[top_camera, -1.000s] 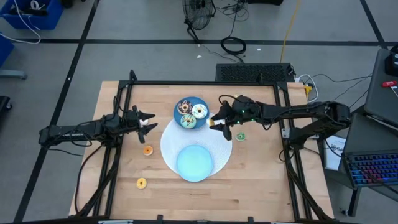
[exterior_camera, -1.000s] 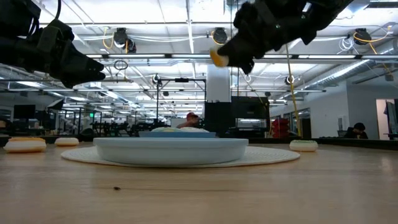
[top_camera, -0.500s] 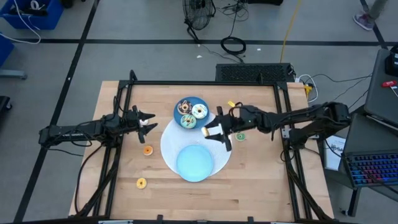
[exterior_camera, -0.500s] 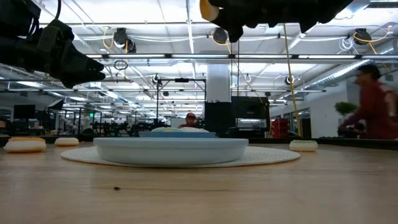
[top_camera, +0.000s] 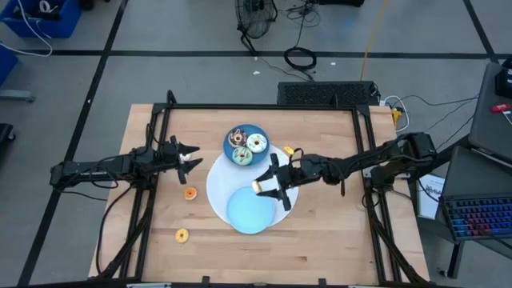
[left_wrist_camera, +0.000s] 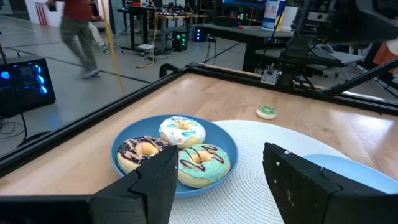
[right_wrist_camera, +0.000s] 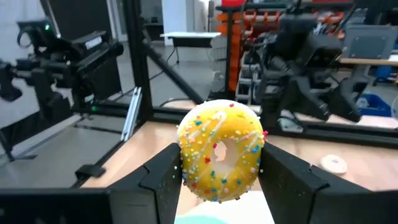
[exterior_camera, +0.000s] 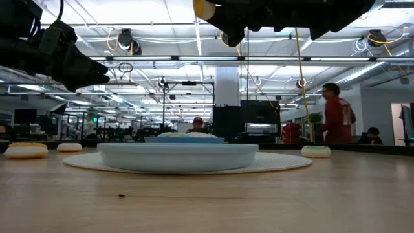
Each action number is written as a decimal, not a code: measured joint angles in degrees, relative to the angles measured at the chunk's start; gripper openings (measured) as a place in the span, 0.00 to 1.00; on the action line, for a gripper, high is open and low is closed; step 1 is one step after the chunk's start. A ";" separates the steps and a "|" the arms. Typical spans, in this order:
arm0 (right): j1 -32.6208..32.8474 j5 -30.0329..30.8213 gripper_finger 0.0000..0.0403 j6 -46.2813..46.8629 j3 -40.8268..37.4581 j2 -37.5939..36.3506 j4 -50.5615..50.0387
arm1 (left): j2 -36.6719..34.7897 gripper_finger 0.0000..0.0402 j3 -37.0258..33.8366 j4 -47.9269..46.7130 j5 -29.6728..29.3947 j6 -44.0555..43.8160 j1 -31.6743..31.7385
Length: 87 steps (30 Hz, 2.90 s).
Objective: Pick & Place donuts
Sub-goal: Put the top small yellow donut on the light blue plate, then put the small green donut on the light blue plate
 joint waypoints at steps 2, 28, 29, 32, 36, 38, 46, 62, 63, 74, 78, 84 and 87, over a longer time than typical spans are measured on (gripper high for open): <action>0.85 0.02 0.45 0.02 0.00 0.58 0.49 | -0.01 0.58 0.00 0.01 0.00 0.00 -0.01; 2.53 2.64 0.45 2.79 18.26 15.68 -35.88 | -0.01 0.58 0.00 -0.01 0.00 0.00 -0.01; 2.55 3.79 0.45 2.45 19.22 15.67 -38.88 | 0.01 0.58 0.00 -0.01 0.00 0.00 0.01; 2.11 4.71 0.45 1.65 21.20 15.68 -45.94 | -0.01 0.58 0.00 -0.01 0.00 0.00 -0.01; 1.24 4.74 0.45 1.40 21.33 15.68 -49.57 | 0.01 0.58 0.00 -0.01 0.00 0.00 0.01; 0.93 4.75 0.45 1.18 20.59 15.68 -49.35 | -0.01 0.58 0.00 0.01 0.00 0.00 0.01; 0.76 4.43 0.45 -1.68 15.41 15.68 -43.63 | 0.00 0.58 0.00 -0.01 0.00 0.00 -0.01; 1.78 0.58 0.45 1.08 12.37 18.55 -36.59 | 0.00 0.58 0.00 -0.01 0.01 0.00 0.00; 1.95 0.07 0.45 1.11 12.29 19.31 -36.42 | 0.01 0.58 0.00 -0.01 0.00 0.00 -0.01; 1.90 0.98 0.46 -0.67 13.05 21.77 -35.22 | 0.01 0.58 0.00 0.01 0.00 0.00 0.01; 1.90 1.55 0.50 -3.05 13.05 21.77 -35.30 | 0.01 0.58 0.00 -0.01 -0.01 0.00 -0.01; 1.90 1.73 0.65 -3.39 13.05 21.38 -35.22 | 0.01 0.58 0.00 -0.04 0.00 0.00 0.00; 1.90 1.75 0.72 -3.39 13.03 20.01 -35.36 | 0.01 0.58 0.00 -0.03 0.00 0.00 -0.01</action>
